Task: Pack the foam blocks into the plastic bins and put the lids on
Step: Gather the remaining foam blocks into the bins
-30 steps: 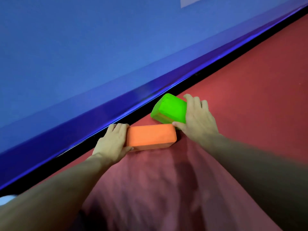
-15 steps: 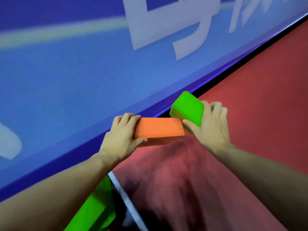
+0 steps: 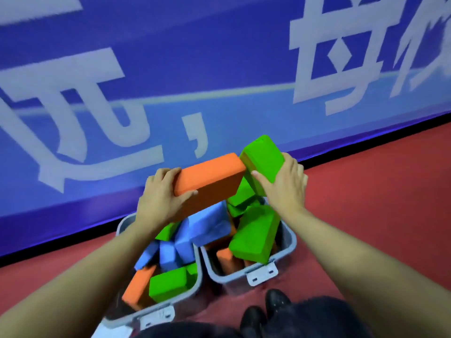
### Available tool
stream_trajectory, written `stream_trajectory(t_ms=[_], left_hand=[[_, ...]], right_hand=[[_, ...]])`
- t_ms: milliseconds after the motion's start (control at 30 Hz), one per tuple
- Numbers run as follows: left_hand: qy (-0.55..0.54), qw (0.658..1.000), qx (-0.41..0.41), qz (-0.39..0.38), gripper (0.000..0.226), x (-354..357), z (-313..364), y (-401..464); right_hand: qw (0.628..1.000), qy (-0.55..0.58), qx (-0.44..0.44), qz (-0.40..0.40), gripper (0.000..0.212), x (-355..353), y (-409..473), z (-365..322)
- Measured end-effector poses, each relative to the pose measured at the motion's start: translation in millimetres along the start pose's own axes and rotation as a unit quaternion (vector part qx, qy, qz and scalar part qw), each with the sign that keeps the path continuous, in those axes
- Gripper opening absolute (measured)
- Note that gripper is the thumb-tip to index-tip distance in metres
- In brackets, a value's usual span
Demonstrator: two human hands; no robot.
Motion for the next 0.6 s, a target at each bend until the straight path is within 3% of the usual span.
stream_trajectory(t_ms=[133,300,467,600], left_hand=[[-0.058,0.981,-0.178,0.044,0.079,-12.7,-112.2,-45.8],[-0.173,0.895,-0.403,0.083,0.097,35.8,-241.2,-110.6],[-0.289,0.793,-0.527,0.099,0.106,113.9,-325.7,-173.3],[-0.297,0.767,-0.559,0.108,0.1,134.9,-339.0,-204.5]], right_hand=[[0.997,0.056,-0.003,-0.054,0.086,44.9,-54.4,-38.1],[0.983,0.163,0.037,-0.075,0.083,120.5,-104.8,-60.1],[0.963,0.232,0.112,-0.081,0.089,193.7,-157.7,-83.4],[0.968,0.173,0.086,-0.157,0.084,235.8,-186.9,-96.1]])
Point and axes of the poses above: each hand's wrist, its own y-axis towards the middle knuckle, its own x-axis out of the palm, z = x × y, the point moved 9 cm from there along y, towards the middle knuckle, and after that the axes turned 12 degrees about y, right-handed, at the moved point
